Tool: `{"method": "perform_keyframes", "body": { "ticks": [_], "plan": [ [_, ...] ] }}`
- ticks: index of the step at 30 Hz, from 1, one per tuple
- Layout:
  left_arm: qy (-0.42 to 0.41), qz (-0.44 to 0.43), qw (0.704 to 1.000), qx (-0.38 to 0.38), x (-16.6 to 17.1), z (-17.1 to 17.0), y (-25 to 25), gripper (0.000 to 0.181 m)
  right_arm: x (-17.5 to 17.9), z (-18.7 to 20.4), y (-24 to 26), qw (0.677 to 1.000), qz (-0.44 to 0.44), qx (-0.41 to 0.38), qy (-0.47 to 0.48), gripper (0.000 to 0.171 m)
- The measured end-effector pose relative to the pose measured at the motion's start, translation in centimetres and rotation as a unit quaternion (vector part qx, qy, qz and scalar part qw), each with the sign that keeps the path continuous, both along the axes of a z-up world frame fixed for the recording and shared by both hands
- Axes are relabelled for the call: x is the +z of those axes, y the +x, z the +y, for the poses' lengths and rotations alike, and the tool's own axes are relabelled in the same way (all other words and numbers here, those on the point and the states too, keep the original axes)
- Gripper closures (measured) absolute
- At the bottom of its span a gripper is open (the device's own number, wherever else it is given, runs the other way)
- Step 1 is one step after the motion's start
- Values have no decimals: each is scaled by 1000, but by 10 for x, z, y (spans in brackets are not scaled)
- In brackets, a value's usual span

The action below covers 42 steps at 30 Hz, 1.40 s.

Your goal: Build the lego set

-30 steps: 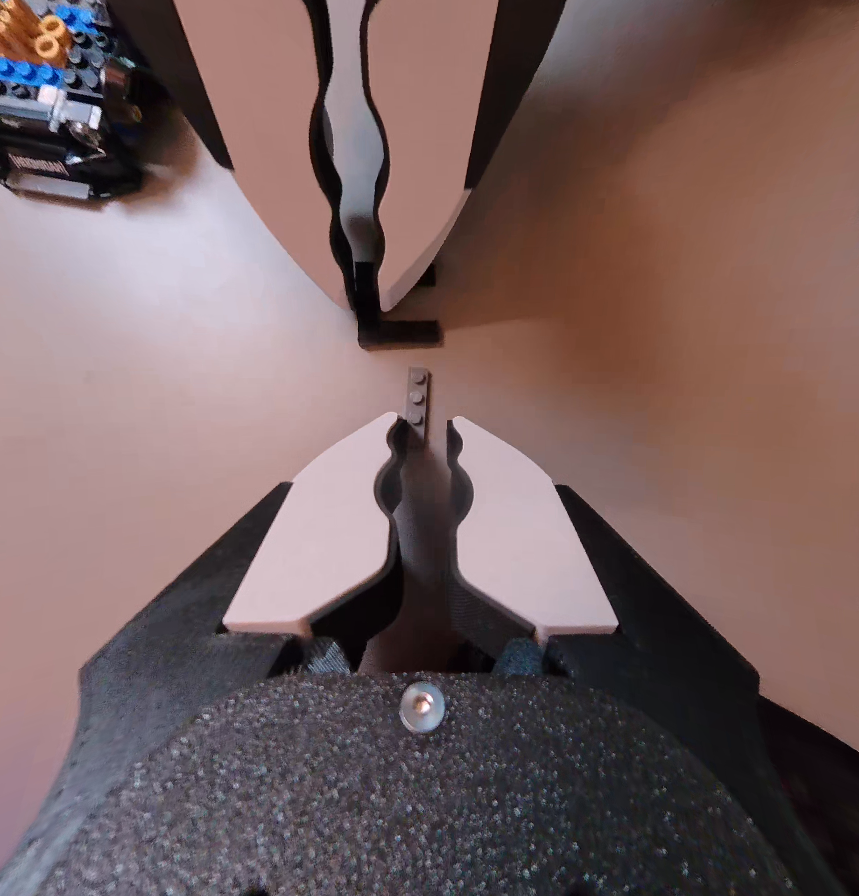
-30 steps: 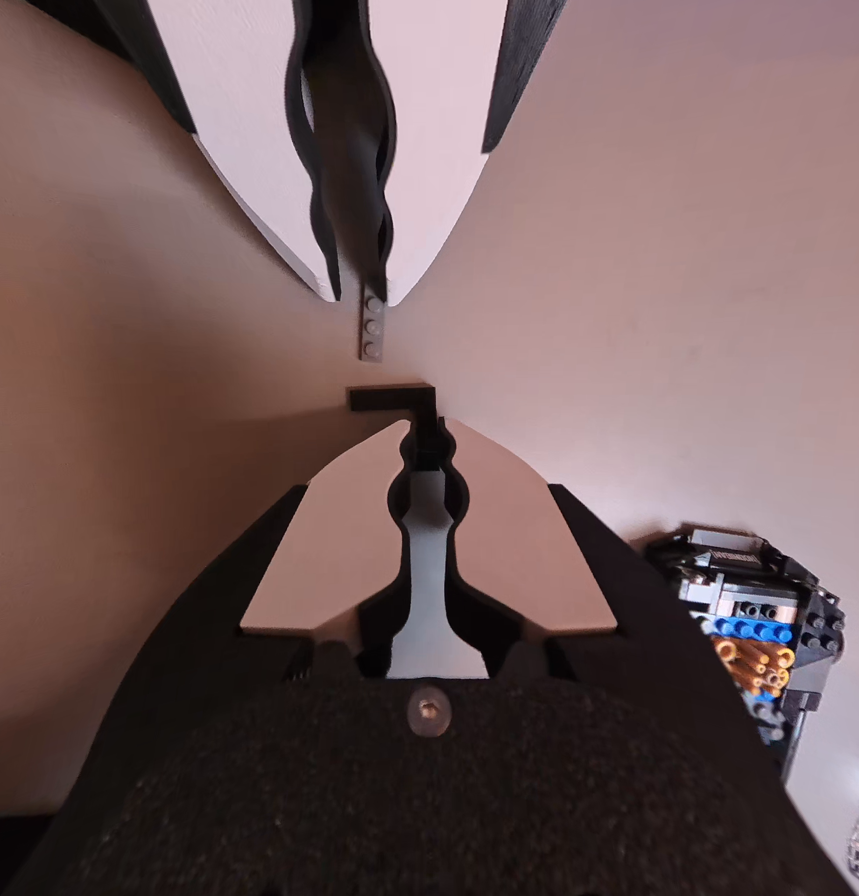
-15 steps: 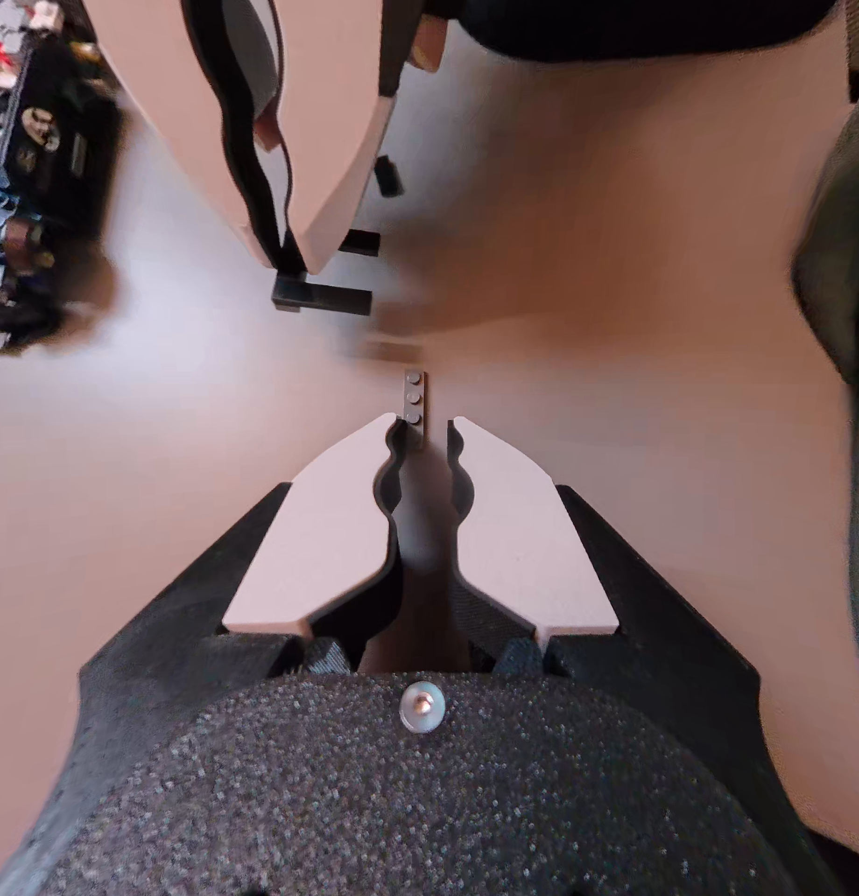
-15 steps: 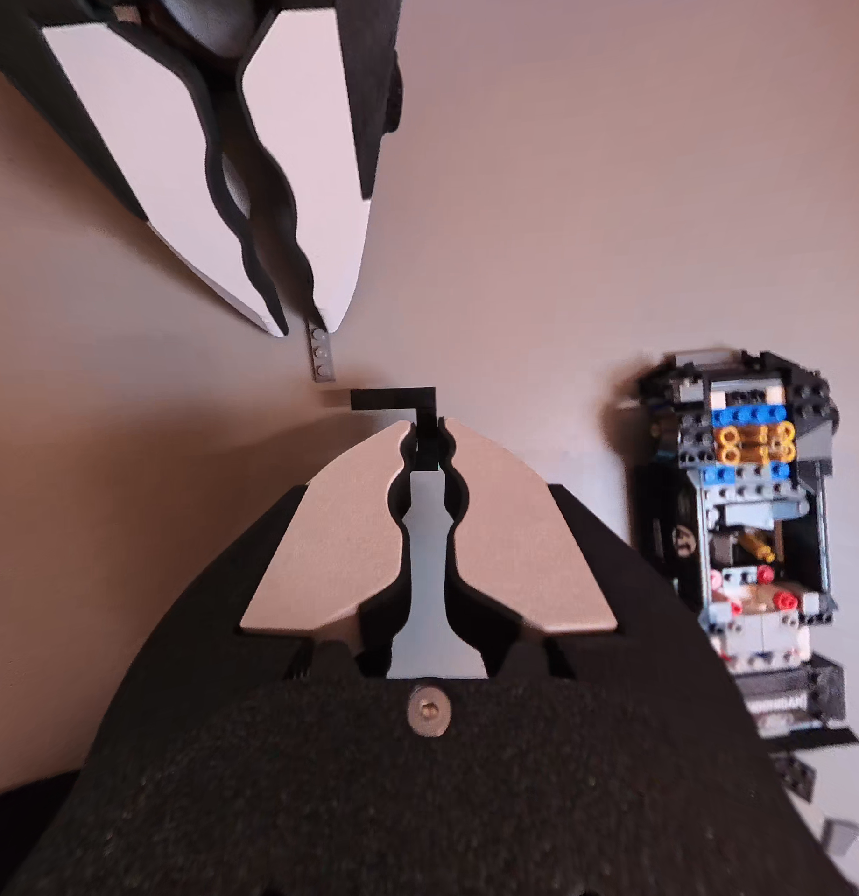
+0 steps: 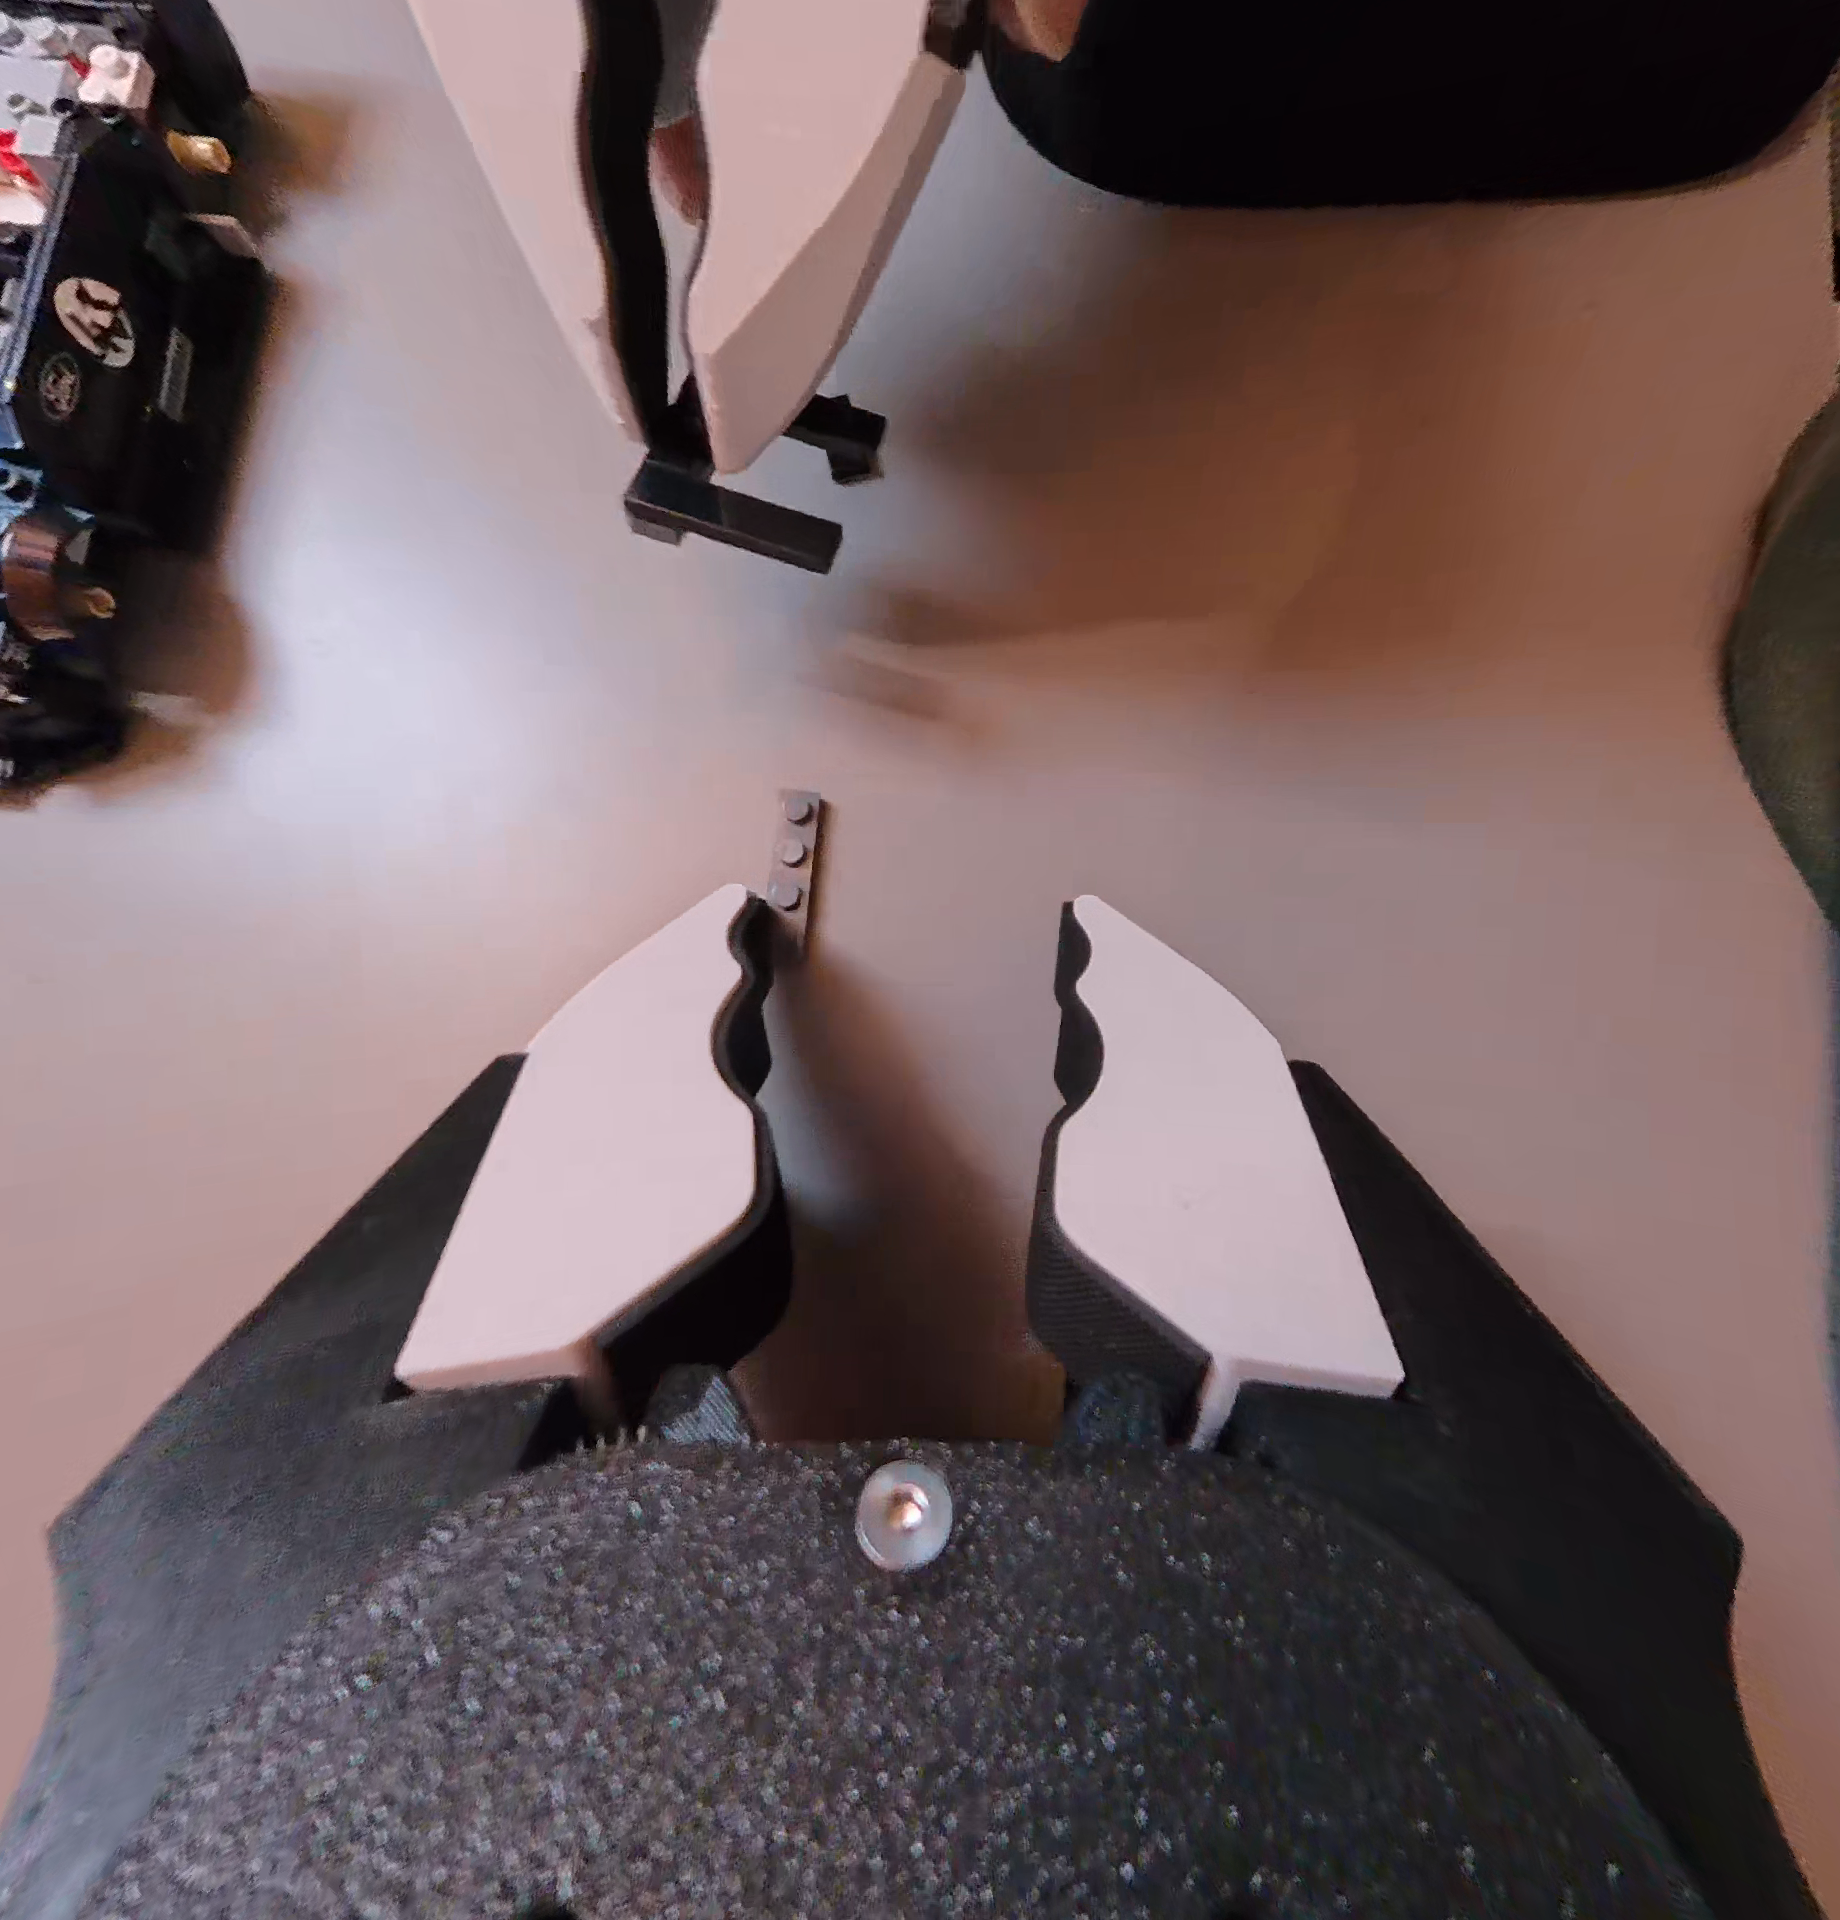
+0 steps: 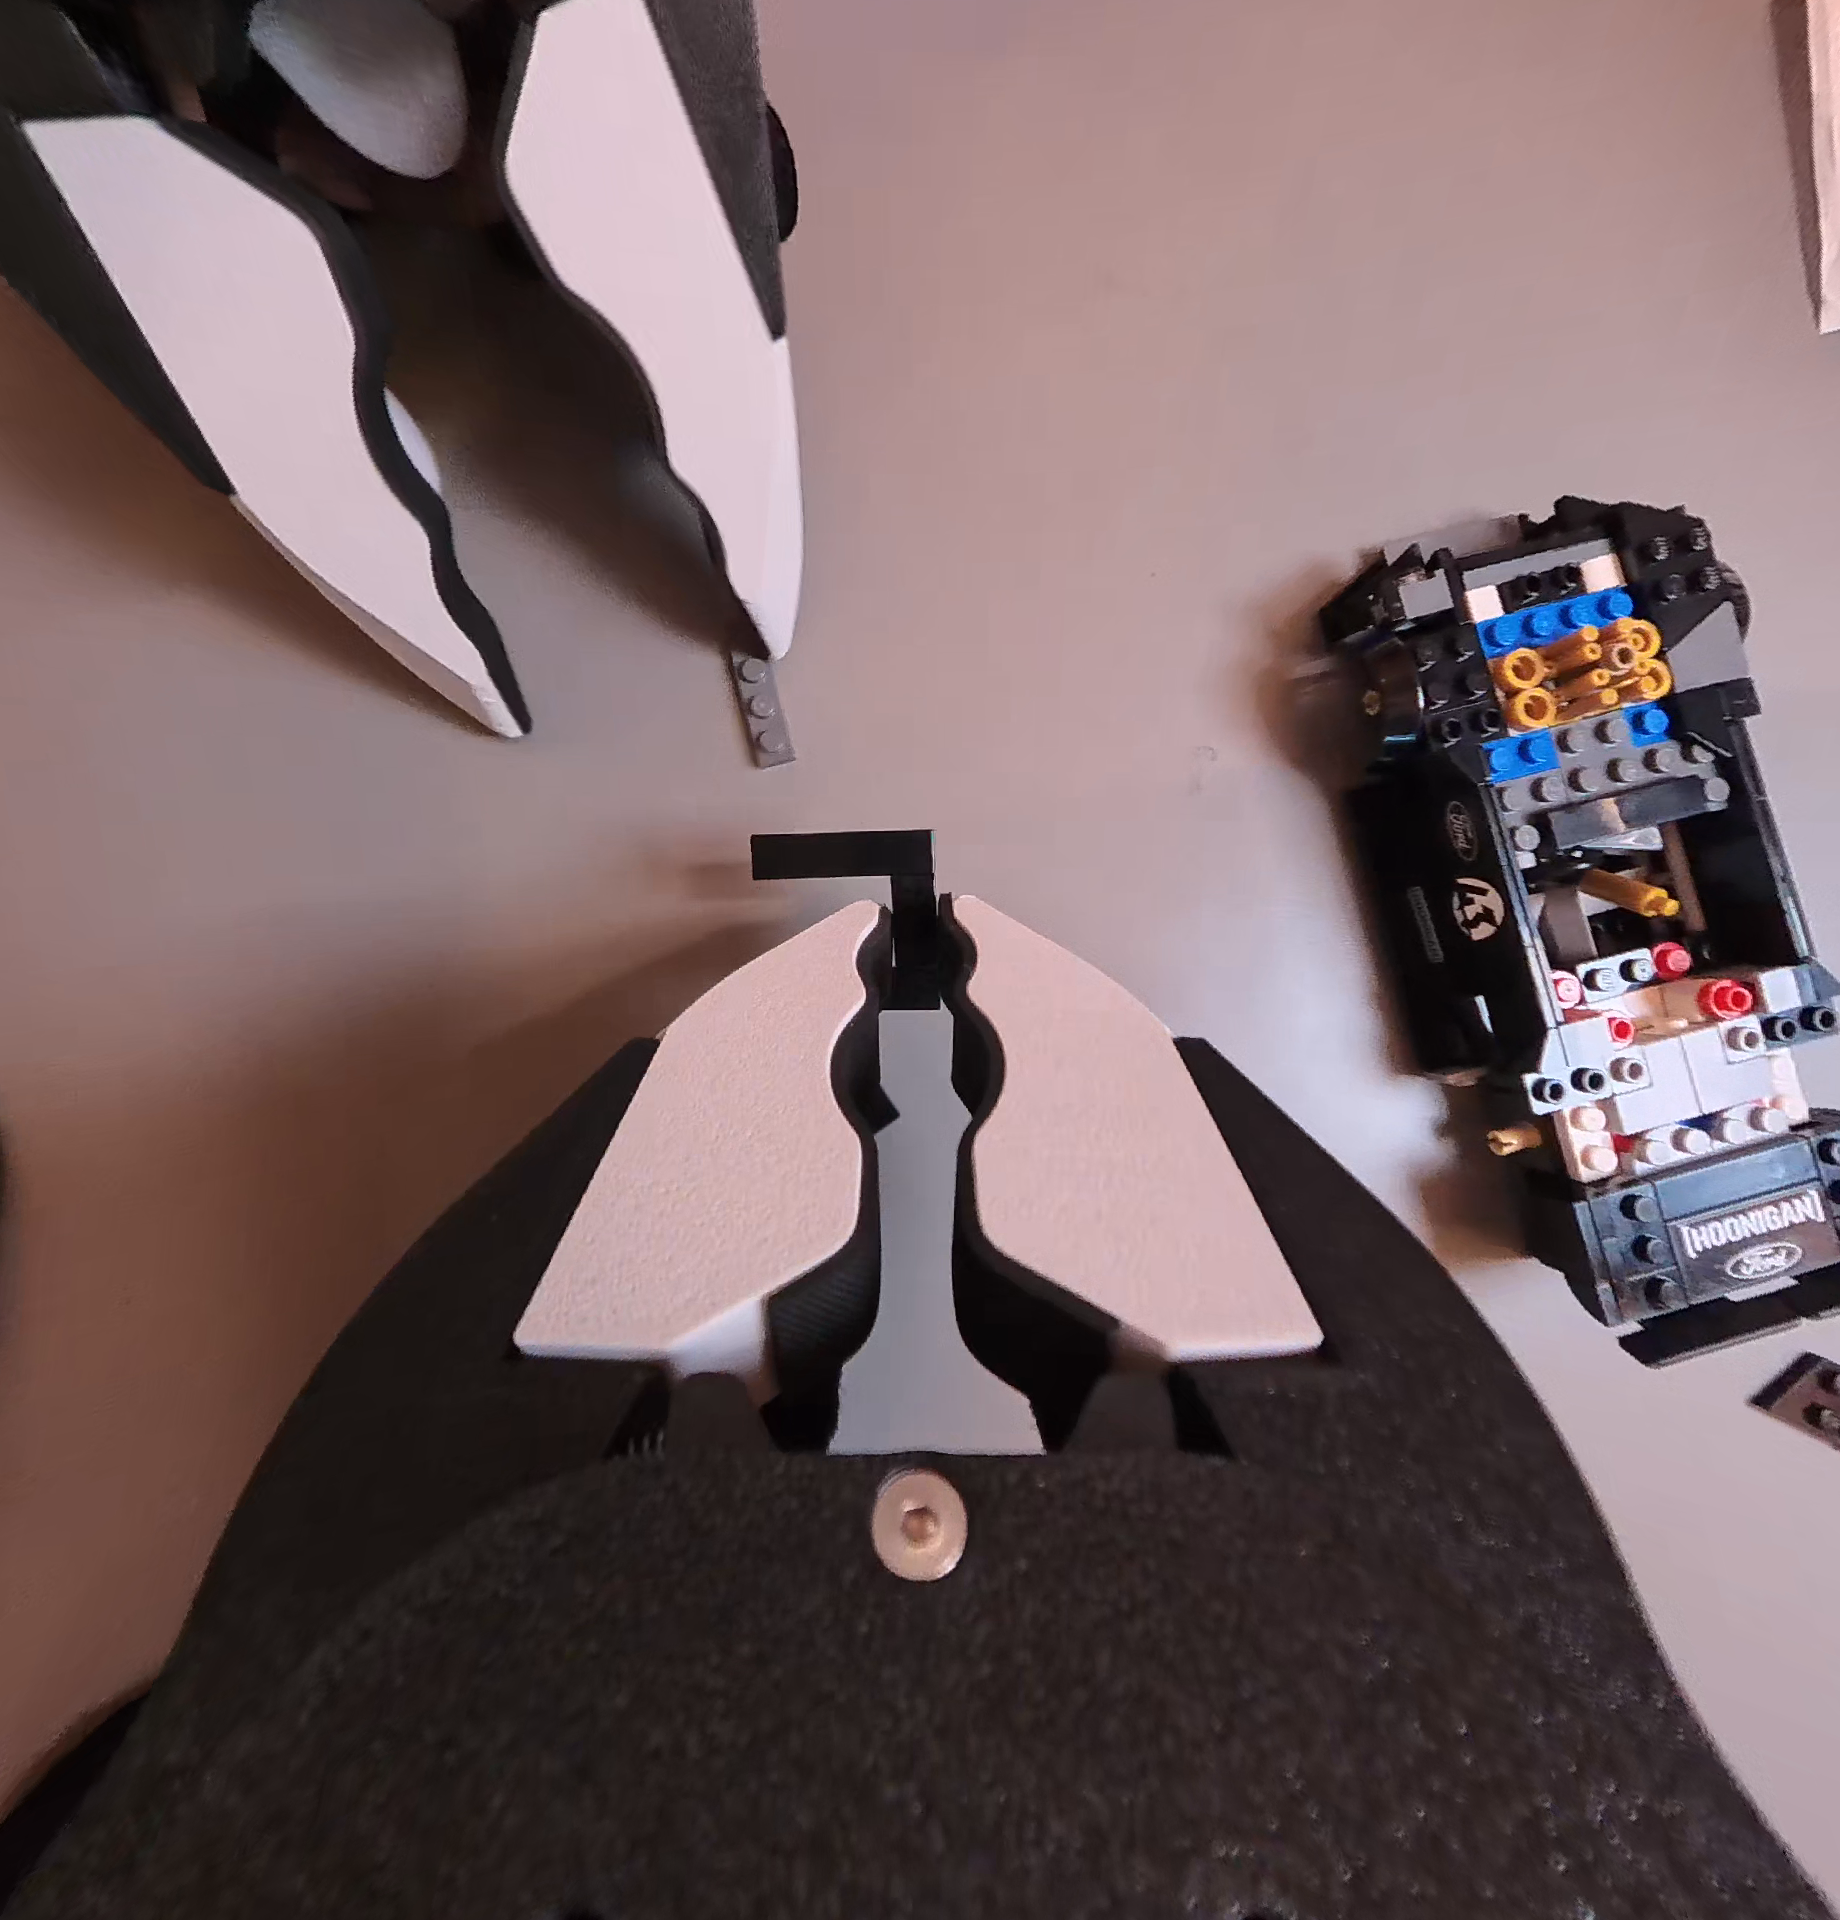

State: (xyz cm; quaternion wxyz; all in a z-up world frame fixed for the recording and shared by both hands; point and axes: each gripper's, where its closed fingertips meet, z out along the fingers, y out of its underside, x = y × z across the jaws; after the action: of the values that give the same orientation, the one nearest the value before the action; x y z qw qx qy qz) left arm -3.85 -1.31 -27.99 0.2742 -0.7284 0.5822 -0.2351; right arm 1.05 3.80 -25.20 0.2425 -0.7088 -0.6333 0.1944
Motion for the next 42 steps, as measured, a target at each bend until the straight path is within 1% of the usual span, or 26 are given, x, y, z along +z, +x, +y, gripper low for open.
{"method": "perform_keyframes", "body": {
  "ticks": [2,5,7,12,16,20,24,28,32,42],
  "plan": [
    [1,2,1000,3,0,2,-2,126,0,-1,-1,1000,0,2,0,163],
    [-14,-8,1000,-16,1,-6,1,129,2,-4,-6,1000,7,7,-3,163],
    [-2,-14,1000,-16,4,-4,2,129,4,-5,-10,1000,16,10,-5,163],
    [-9,-28,1000,-5,8,-1,0,129,4,-1,-27,999,35,-4,11,163],
    [-9,-24,1000,1,7,0,-2,129,-7,1,-42,999,12,-1,29,163],
    [-2,-20,1000,24,10,7,-10,132,-17,-3,-52,998,-20,29,49,163],
    [1,-24,999,35,12,10,-16,134,-20,-8,-56,997,-38,53,44,163],
    [13,-23,999,20,11,5,-15,135,-22,-5,-56,994,-55,71,57,163],
    [30,-29,999,-8,15,-2,-10,139,-24,-6,-58,993,-60,83,58,163],
    [33,-26,999,-12,11,-4,-4,139,-24,-6,-58,991,-62,101,69,163]
  ]
}}
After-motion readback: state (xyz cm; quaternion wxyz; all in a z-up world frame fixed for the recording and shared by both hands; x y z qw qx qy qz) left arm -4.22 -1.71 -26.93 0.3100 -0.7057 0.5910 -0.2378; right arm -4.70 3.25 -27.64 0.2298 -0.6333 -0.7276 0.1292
